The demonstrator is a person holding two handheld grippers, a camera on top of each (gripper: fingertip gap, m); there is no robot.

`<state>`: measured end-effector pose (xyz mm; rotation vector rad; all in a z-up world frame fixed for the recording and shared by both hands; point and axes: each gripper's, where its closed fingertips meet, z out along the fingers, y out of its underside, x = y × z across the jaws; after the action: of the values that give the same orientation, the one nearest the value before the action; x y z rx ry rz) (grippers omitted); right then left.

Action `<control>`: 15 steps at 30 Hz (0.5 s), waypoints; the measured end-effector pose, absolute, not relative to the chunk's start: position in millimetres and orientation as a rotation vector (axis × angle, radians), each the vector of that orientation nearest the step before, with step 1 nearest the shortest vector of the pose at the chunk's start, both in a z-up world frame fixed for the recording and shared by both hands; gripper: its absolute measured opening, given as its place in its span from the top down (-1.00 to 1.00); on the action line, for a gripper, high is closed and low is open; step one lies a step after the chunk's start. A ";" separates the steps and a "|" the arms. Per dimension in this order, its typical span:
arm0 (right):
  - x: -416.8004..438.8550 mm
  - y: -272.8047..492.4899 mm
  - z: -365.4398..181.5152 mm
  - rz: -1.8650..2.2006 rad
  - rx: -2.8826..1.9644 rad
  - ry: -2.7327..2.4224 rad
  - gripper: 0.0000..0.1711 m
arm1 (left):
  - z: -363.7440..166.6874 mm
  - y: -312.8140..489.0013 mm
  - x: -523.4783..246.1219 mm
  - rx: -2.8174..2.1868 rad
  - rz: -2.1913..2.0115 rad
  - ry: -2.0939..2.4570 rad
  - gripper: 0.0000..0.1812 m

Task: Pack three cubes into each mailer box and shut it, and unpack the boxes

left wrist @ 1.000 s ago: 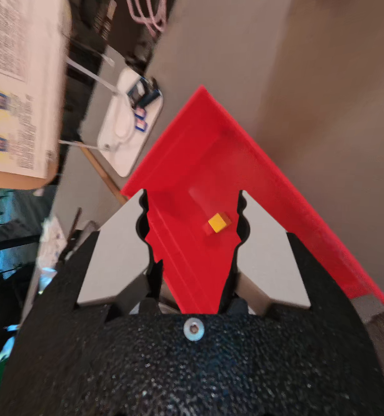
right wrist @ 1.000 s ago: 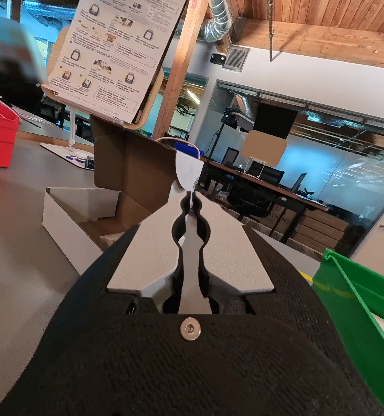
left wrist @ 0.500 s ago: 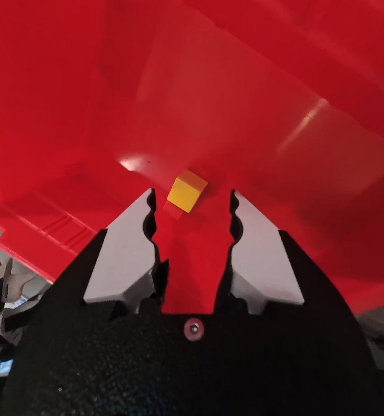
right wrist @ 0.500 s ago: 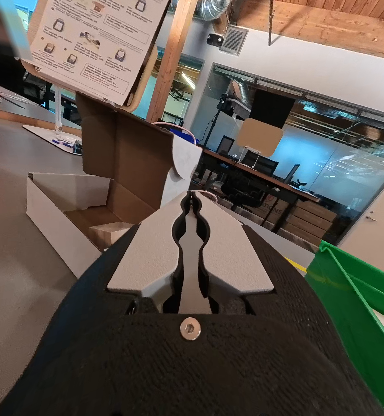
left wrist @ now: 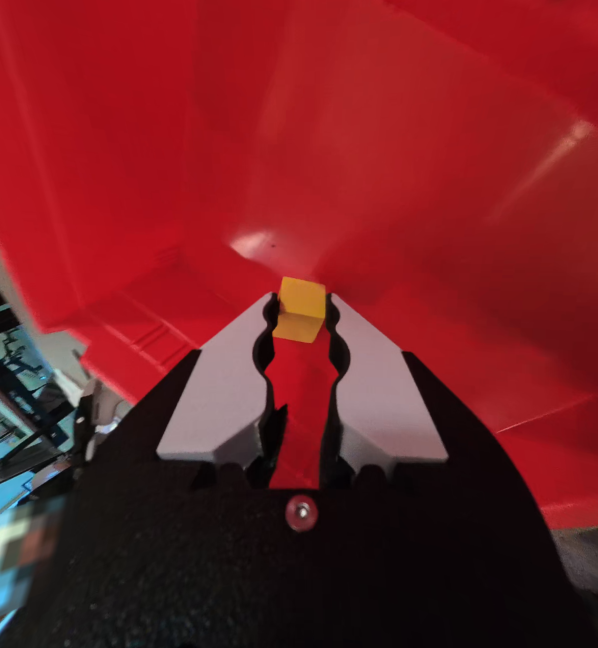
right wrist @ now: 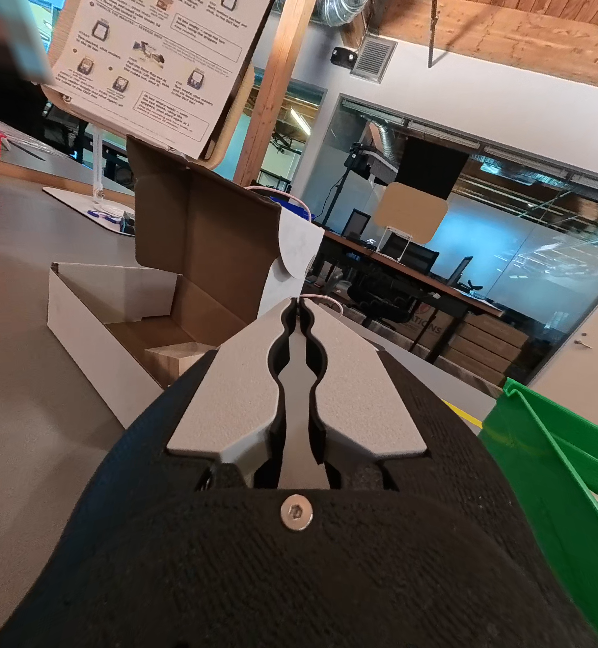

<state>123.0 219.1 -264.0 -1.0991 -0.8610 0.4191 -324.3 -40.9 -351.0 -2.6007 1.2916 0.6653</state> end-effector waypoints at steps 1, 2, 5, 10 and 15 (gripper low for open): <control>123.2 219.2 -263.8 0.421 -1.099 -0.860 1.00 | -341.5 -36.2 -322.1 -2.565 0.702 1.262 0.72; 124.0 219.5 -263.4 0.423 -1.099 -0.855 1.00 | -329.7 -30.9 -318.3 -2.519 0.741 1.235 0.72; 127.0 221.8 -262.3 0.436 -1.110 -0.832 1.00 | -284.8 -10.9 -293.5 -2.331 0.847 1.171 0.72; 127.9 221.5 -261.5 0.452 -1.111 -0.825 1.00 | -221.0 23.8 -199.9 -2.005 0.864 1.166 0.72; 129.0 217.2 -259.0 0.474 -1.098 -0.821 1.00 | -219.3 45.6 -79.4 -1.769 0.793 1.448 0.72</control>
<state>129.0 217.2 -259.0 -1.0983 -0.8205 0.4737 -79.4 45.6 -219.3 -1.7690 1.4475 0.7932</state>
